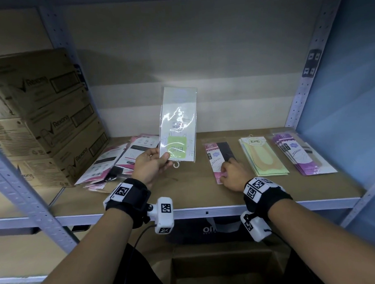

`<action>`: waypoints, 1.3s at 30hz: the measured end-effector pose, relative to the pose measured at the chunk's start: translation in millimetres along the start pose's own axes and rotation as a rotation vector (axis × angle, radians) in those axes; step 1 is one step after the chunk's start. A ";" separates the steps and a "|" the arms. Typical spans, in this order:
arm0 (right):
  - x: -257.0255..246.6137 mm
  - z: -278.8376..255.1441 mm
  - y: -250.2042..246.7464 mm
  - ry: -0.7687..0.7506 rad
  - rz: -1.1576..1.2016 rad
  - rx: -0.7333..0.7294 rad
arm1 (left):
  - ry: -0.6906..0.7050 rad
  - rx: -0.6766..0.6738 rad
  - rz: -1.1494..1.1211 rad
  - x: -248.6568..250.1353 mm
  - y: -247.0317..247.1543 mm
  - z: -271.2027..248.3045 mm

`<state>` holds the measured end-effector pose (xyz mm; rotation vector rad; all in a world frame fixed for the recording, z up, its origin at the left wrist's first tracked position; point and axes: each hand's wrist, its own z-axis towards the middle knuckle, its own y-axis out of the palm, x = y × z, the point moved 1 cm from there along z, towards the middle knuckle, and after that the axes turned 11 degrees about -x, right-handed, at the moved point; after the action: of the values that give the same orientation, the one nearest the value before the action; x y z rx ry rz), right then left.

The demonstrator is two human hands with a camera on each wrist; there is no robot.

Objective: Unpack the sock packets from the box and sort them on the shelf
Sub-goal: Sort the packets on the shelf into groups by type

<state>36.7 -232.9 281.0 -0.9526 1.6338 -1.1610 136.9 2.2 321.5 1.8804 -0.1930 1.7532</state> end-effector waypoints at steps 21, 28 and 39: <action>10.6 7.0 -21.1 -0.044 0.254 0.183 | 0.022 0.023 0.253 5.4 3.0 -3.2; -8.6 -12.9 -65.4 -0.223 0.452 0.586 | 0.199 0.069 0.860 36.6 4.7 -0.7; -25.2 -24.2 -62.9 -0.333 0.357 0.176 | 0.252 -0.055 1.163 53.5 7.5 -1.2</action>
<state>27.3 -219.7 351.2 -0.6658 1.3404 -0.8348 139.6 10.6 374.8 1.5316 -1.4366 2.6024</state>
